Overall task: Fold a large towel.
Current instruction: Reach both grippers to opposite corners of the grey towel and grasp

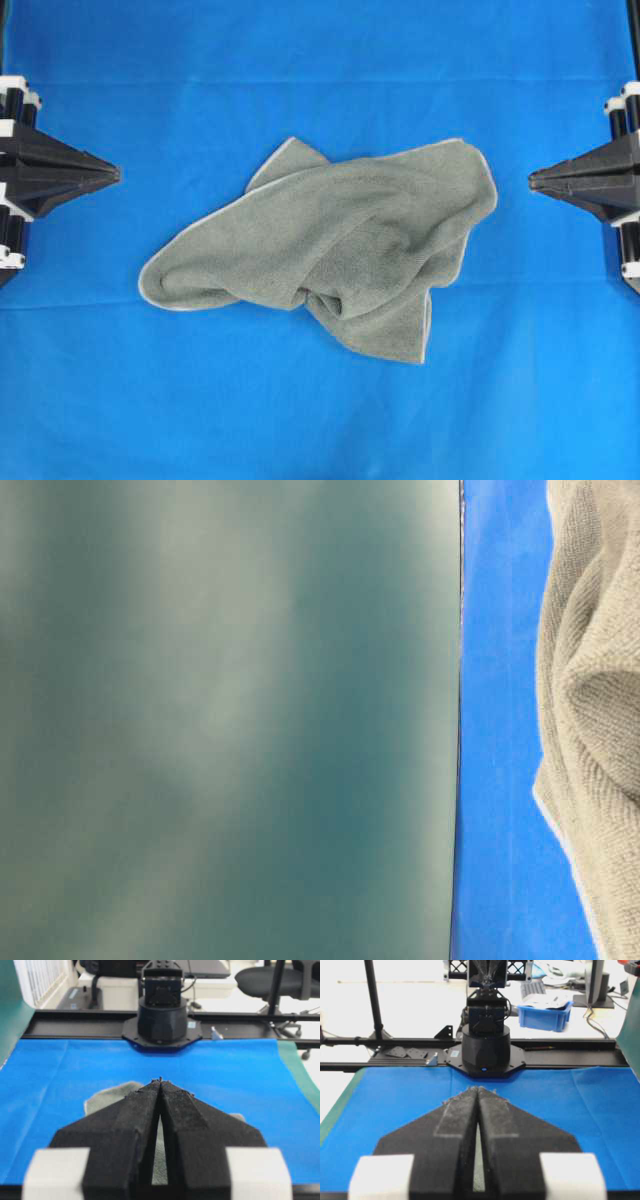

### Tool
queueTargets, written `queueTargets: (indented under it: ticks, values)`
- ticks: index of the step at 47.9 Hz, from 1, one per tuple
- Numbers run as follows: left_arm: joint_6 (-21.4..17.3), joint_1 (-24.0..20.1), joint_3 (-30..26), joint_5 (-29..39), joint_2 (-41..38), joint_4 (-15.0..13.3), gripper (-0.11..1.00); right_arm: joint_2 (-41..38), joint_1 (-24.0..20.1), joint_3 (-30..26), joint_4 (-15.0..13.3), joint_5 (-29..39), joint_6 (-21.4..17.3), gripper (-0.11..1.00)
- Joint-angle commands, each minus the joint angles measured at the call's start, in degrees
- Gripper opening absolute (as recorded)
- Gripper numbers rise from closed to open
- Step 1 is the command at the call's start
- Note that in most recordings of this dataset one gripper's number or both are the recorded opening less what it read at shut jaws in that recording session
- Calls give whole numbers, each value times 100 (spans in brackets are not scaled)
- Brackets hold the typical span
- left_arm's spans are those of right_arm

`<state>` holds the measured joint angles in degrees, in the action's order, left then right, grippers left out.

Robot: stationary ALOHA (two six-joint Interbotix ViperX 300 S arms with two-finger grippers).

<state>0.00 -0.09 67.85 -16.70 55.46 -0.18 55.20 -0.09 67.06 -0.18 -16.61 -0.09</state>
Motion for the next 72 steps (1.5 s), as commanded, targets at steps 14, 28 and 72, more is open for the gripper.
queueTargets:
  ticks: [14, 28, 72]
  values:
    - [1028, 237, -264, 1406, -308, -352, 0, -791, 817, -562, 62, 1591, -141, 0]
    - [2153, 255, 123, 1626, -879, -352, 1, -2206, 1890, -773, 70, 2171, -281, 0]
    - [2962, 299, 0, 1213, -4491, -343, 85, -5572, 2663, -1512, -475, 2522, -264, 59]
